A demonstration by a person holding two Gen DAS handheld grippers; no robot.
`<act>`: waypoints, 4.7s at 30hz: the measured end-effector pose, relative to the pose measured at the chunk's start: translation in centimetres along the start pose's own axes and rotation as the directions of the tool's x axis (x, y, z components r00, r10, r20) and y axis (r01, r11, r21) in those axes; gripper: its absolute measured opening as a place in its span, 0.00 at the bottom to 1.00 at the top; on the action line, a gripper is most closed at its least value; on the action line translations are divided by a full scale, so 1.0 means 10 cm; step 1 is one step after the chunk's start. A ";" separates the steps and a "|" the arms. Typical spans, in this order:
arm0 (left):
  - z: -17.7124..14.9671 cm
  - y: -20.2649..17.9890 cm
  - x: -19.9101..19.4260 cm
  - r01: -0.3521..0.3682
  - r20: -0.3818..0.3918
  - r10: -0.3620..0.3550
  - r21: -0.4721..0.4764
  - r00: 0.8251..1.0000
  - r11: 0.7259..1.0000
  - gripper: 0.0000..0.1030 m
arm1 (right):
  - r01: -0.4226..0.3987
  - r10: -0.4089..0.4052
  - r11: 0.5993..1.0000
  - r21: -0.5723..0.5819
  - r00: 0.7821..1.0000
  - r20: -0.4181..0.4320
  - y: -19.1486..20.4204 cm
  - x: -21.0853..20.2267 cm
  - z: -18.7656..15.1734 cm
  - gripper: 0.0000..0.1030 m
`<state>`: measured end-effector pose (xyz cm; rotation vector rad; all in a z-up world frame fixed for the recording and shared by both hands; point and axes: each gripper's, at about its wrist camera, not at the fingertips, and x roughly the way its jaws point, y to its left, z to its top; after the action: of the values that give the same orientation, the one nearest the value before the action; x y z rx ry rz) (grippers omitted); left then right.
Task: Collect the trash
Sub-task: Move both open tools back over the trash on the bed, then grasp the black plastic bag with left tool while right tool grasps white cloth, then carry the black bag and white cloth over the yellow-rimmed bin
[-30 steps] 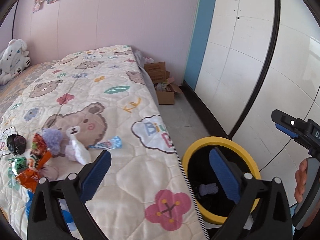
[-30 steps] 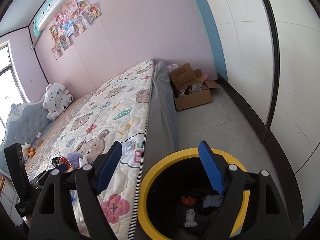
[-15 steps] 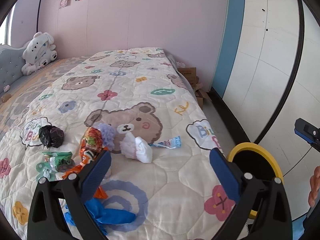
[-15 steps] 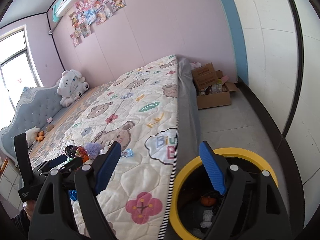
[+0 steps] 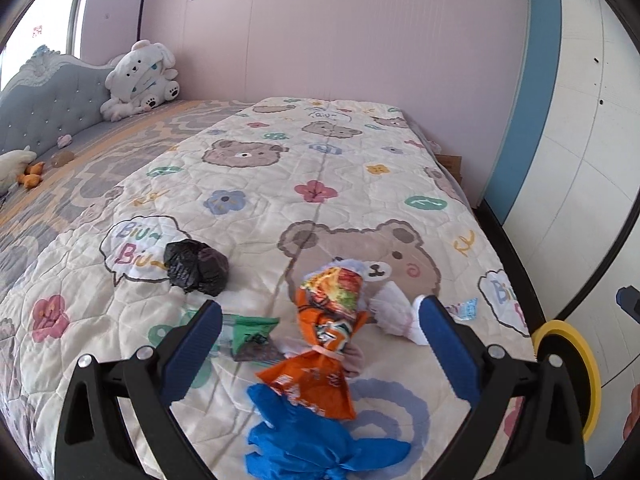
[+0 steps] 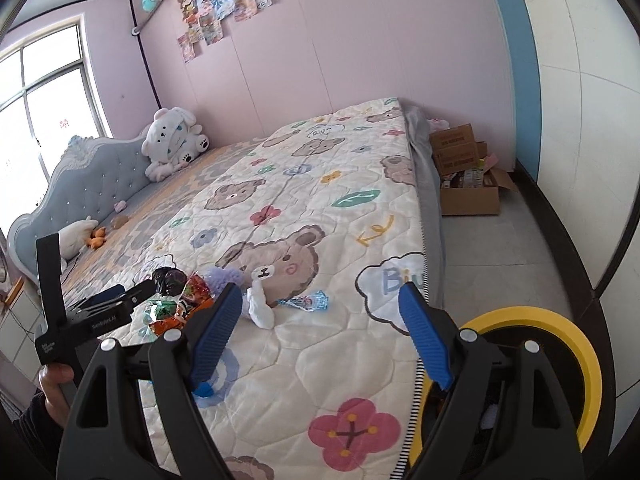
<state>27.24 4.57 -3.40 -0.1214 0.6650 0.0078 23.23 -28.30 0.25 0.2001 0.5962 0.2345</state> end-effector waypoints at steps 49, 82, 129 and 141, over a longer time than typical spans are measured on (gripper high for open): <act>0.18 1.27 1.66 -0.200 -0.166 0.185 -0.077 0.969 0.977 0.86 | -0.096 0.029 0.975 -0.202 0.950 -0.310 0.88 2.54 -0.41 0.68; 0.29 1.21 1.00 -0.108 -0.068 0.103 -0.078 0.992 0.991 0.51 | -0.189 0.157 0.974 -0.125 0.961 -0.227 0.85 1.73 0.06 0.28; -0.12 -0.51 -0.59 0.189 -0.006 -0.189 0.111 0.982 0.976 0.51 | -0.051 0.051 0.999 -0.005 0.999 -0.020 -0.19 -0.38 -0.10 0.28; -0.14 -1.17 -0.70 0.272 -0.014 -0.275 0.194 0.961 0.942 0.51 | 0.005 -0.005 0.999 0.043 1.000 0.004 -0.65 -0.63 -0.12 0.28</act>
<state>21.40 -6.96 1.06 -0.0246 0.6280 -0.3240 18.51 -36.11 1.01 0.2405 0.5976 0.2161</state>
